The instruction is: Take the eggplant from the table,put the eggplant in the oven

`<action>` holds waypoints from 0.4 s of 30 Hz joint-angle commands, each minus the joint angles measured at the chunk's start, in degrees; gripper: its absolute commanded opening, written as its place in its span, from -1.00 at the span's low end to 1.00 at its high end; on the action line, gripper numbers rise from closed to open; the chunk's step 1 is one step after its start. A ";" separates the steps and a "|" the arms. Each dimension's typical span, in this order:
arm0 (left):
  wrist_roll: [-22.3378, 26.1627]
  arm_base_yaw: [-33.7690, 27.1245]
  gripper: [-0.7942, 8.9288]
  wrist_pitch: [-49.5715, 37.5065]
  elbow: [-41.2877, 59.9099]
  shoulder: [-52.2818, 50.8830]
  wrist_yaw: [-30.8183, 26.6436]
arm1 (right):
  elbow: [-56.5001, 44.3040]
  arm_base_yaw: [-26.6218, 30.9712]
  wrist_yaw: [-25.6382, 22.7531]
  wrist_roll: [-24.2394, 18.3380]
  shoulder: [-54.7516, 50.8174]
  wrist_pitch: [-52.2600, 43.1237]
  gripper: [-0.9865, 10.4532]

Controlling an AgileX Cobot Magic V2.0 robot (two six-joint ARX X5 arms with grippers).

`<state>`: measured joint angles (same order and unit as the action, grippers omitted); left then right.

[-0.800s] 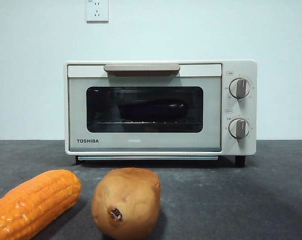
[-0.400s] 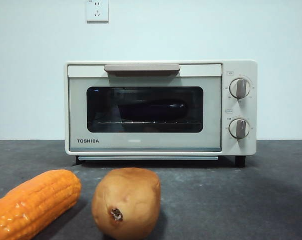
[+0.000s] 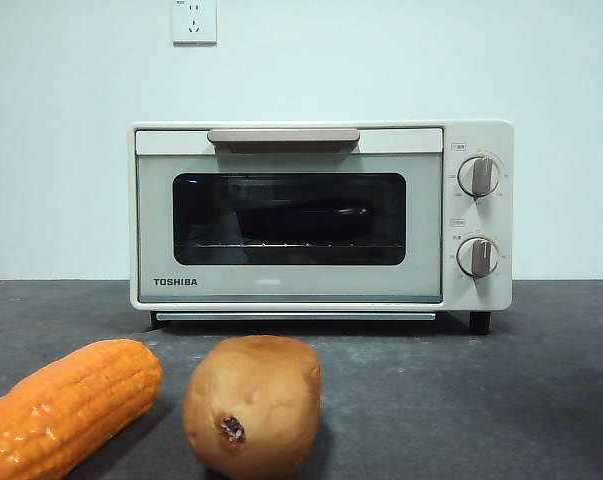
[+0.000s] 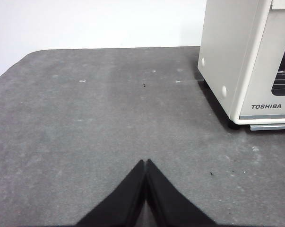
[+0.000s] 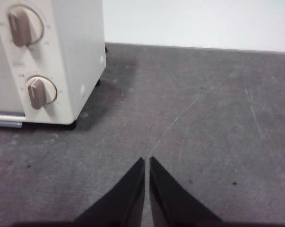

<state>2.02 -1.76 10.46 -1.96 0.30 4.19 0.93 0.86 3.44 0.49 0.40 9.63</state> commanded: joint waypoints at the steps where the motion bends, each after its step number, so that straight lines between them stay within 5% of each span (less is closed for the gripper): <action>1: 0.31 -0.15 -0.83 0.26 0.87 -0.11 -0.17 | -0.31 0.13 0.20 3.21 -0.22 -0.46 -0.82; 12: 0.31 -0.15 -0.83 0.26 0.87 -0.11 -0.17 | -0.28 0.13 -0.57 3.19 -0.22 -0.61 -0.82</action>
<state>2.02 -1.76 10.46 -1.96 0.30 4.16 0.93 0.86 3.01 3.05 0.36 9.50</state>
